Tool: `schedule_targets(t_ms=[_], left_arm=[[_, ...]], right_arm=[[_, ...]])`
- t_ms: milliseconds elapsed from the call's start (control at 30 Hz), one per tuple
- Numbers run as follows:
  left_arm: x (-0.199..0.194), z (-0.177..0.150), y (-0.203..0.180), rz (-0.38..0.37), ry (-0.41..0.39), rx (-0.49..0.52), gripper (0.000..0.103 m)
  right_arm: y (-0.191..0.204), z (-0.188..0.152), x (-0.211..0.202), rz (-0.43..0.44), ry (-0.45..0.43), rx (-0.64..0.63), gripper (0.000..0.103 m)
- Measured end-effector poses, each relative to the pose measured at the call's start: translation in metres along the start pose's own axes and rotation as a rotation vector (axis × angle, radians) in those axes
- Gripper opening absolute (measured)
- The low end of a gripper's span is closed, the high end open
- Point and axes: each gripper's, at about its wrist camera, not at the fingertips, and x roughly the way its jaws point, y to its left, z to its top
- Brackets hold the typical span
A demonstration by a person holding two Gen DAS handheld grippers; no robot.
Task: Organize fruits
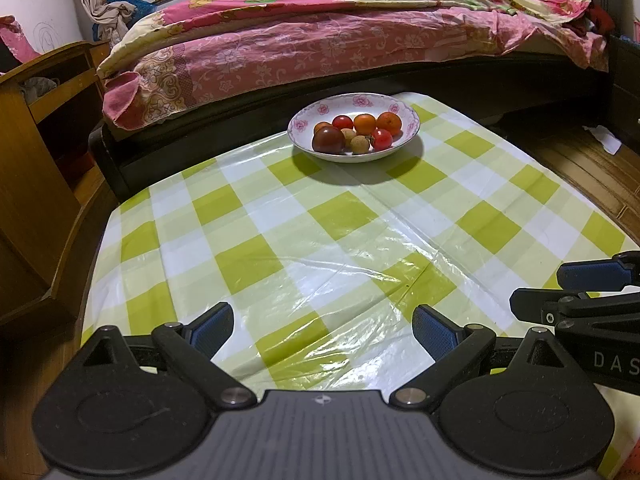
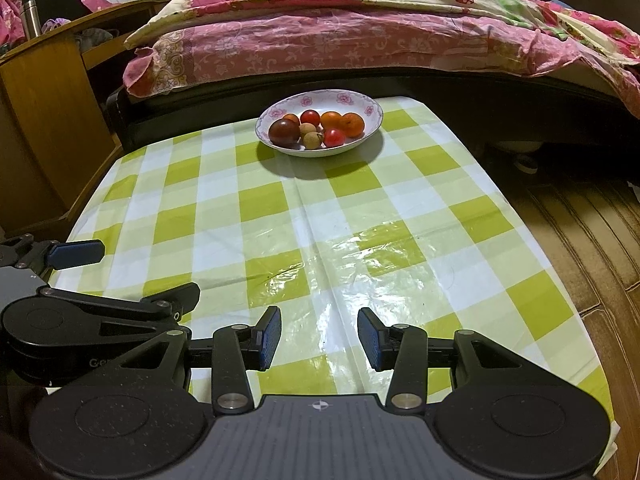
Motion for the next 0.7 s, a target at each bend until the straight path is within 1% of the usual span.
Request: schedule_targets(t_ms=[700], left_arm=[[-0.0008, -0.0013, -0.0003, 0.001, -0.001, 0.001, 0.103]], right_arm=[[0.0001, -0.0001, 0.0003, -0.001, 0.001, 0.000, 0.039]])
